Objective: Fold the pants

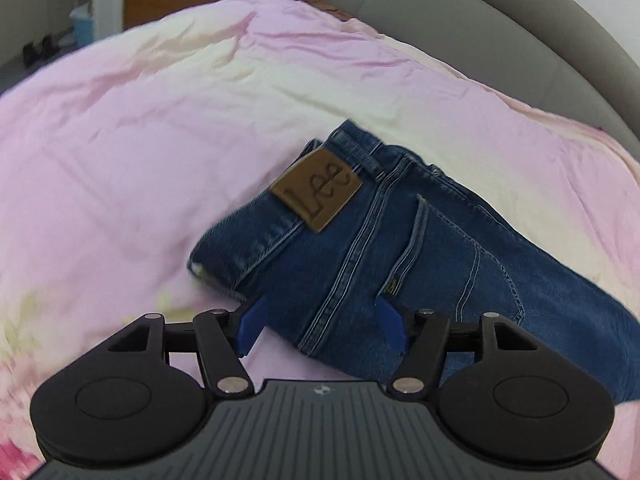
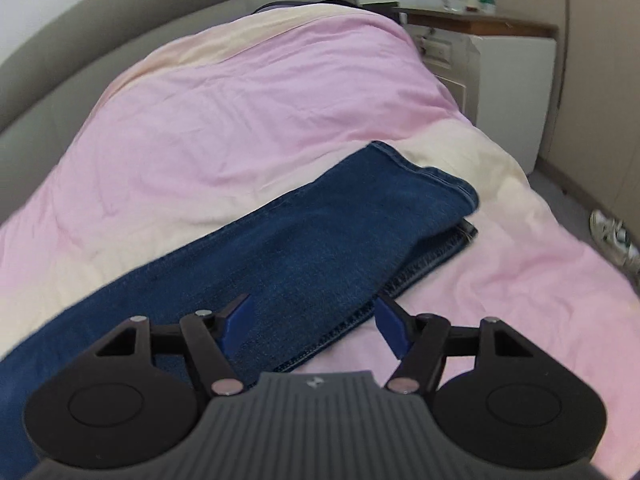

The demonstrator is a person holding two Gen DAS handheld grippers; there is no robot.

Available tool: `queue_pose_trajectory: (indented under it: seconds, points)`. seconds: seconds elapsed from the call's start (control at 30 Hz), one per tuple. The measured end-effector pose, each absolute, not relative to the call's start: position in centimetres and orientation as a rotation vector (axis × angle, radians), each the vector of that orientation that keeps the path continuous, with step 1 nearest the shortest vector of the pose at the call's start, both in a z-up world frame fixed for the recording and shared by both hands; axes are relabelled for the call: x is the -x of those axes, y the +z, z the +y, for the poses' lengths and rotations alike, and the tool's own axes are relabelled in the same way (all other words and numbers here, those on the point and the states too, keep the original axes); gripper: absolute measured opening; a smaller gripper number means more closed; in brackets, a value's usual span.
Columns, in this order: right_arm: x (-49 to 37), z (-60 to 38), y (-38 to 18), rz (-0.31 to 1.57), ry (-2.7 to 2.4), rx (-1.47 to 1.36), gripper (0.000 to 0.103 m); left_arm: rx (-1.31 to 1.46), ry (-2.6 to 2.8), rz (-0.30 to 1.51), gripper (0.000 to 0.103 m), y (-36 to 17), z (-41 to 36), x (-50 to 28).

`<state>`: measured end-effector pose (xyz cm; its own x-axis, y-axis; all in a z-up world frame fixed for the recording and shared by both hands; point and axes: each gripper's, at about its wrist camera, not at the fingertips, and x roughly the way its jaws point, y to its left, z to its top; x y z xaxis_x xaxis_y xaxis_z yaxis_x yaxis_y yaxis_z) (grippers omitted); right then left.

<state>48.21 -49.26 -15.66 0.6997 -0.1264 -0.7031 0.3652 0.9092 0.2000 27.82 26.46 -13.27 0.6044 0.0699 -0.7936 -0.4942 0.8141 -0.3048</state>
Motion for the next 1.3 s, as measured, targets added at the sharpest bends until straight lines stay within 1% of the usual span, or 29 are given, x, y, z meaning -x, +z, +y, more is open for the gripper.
queue_pose_trajectory:
  seconds: [0.07, 0.17, 0.33, 0.4, 0.47, 0.53, 0.57, 0.63, 0.67, 0.7, 0.73, 0.77, 0.8, 0.83, 0.87, 0.9, 1.0, 1.17, 1.3]
  points:
    - [-47.2, -51.1, -15.9, 0.72, -0.304, -0.455, 0.057, 0.569, 0.339, 0.841, 0.073, -14.9, 26.3, -27.1]
    - [-46.7, -53.9, -16.9, 0.689, -0.332, -0.599, 0.056, 0.64, 0.376, 0.84, 0.073, -16.9, 26.6, -27.3]
    - [-47.5, -56.5, -19.1, 0.667, -0.399, -0.647, 0.056, 0.694, 0.388, 0.797, 0.077, -18.6, 26.9, -28.3]
    - [-48.0, -57.7, -20.1, 0.639, -0.42, -0.705, 0.056, 0.693, 0.397, 0.786, 0.081, -19.3, 26.9, -28.6]
    - [-48.8, -59.0, -21.3, 0.631, -0.441, -0.752, 0.053, 0.69, 0.402, 0.769, 0.083, -19.8, 26.8, -28.7]
    - [-49.8, -59.6, -22.4, 0.62, -0.461, -0.761, 0.053, 0.682, 0.407, 0.752, 0.083, -20.1, 26.6, -28.9]
    - [-50.2, -59.7, -22.7, 0.609, -0.467, -0.757, 0.053, 0.679, 0.41, 0.746, 0.082, -20.2, 26.5, -29.0]
    - [-50.9, -59.8, -23.0, 0.591, -0.473, -0.745, 0.052, 0.686, 0.409, 0.74, 0.072, -20.1, 26.4, -29.2]
    - [-51.2, -59.8, -23.0, 0.584, -0.476, -0.729, 0.046, 0.691, 0.412, 0.741, 0.067, -19.8, 26.3, -29.4]
    - [-51.4, -59.6, -22.8, 0.58, -0.479, -0.704, 0.036, 0.69, 0.415, 0.742, 0.063, -19.5, 26.2, -29.5]
    - [-51.6, -59.4, -22.4, 0.574, -0.482, -0.672, 0.032, 0.684, 0.421, 0.742, 0.059, -19.2, 26.0, -29.7]
    - [-51.8, -59.2, -21.9, 0.57, -0.486, -0.645, 0.021, 0.677, 0.422, 0.74, 0.053, -18.9, 25.9, -29.7]
    - [-51.9, -59.0, -21.4, 0.563, -0.485, -0.628, 0.013, 0.67, 0.427, 0.738, 0.048, -18.4, 25.8, -29.6]
    - [-51.9, -58.7, -20.7, 0.553, -0.487, -0.61, 0.011, 0.667, 0.43, 0.734, 0.046, -18.0, 25.7, -29.5]
    - [-52.0, -58.3, -20.0, 0.548, -0.493, -0.586, 0.002, 0.66, 0.435, 0.733, 0.043, -17.3, 25.6, -29.5]
    - [-52.2, -57.7, -19.0, 0.545, -0.507, -0.549, 0.001, 0.651, 0.437, 0.733, 0.039, -16.6, 25.5, -29.5]
    - [-52.4, -56.0, -15.9, 0.535, -0.542, -0.452, 0.0, 0.658, 0.427, 0.726, 0.035, -14.3, 25.6, -29.3]
    - [-50.7, -54.8, -10.4, 0.547, -0.581, -0.395, 0.0, 0.605, 0.371, 0.735, 0.033, -10.5, 26.1, -28.8]
    - [-46.4, -54.9, -7.4, 0.588, -0.595, -0.376, 0.0, 0.567, 0.337, 0.769, 0.033, -8.5, 27.2, -27.1]
